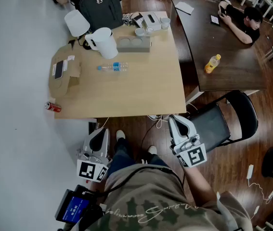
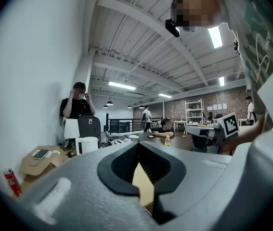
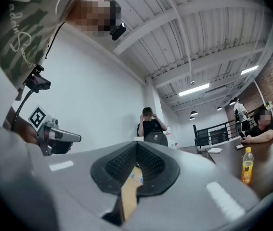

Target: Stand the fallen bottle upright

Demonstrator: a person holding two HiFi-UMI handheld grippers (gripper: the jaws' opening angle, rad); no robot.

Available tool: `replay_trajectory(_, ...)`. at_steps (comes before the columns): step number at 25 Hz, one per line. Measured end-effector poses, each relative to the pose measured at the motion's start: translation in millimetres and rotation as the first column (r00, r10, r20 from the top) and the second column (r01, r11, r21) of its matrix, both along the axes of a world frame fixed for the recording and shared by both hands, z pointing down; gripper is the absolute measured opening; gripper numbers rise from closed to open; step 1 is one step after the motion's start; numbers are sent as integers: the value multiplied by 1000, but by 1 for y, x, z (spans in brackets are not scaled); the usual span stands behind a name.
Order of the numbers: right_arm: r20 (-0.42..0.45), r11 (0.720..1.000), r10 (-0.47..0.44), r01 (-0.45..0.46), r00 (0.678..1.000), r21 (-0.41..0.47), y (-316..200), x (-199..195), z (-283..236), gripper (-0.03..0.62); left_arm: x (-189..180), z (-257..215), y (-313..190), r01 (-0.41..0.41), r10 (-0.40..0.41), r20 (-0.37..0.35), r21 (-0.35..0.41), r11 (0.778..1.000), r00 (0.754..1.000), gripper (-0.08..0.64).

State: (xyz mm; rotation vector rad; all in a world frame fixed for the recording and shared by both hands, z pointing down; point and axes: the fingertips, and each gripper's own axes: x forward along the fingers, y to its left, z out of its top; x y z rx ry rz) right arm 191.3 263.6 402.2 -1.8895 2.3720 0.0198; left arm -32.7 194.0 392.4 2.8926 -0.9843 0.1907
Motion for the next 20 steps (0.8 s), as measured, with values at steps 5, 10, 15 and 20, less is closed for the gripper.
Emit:
replay_trajectory(5, -18, 1000, -17, 16, 1000, -22, -30, -2, 10, 5, 2, 2, -31, 6, -6, -32, 21, 1000, 999, 3)
replay_trajectory(10, -29, 999, -38, 37, 999, -37, -68, -24, 12, 5, 3, 20, -75, -11, 10, -59, -11, 1000, 998, 3)
replay_trajectory(15, -63, 997, -45, 41, 997, -72, -137, -37, 9, 5, 7, 18, -144, -47, 46, -93, -9, 999, 995, 2)
replay_trajectory(20, -69, 997, 72, -73, 995, -13, -219, -30, -15, 5, -7, 16, -229, -68, 67, -135, -2, 998, 989, 2)
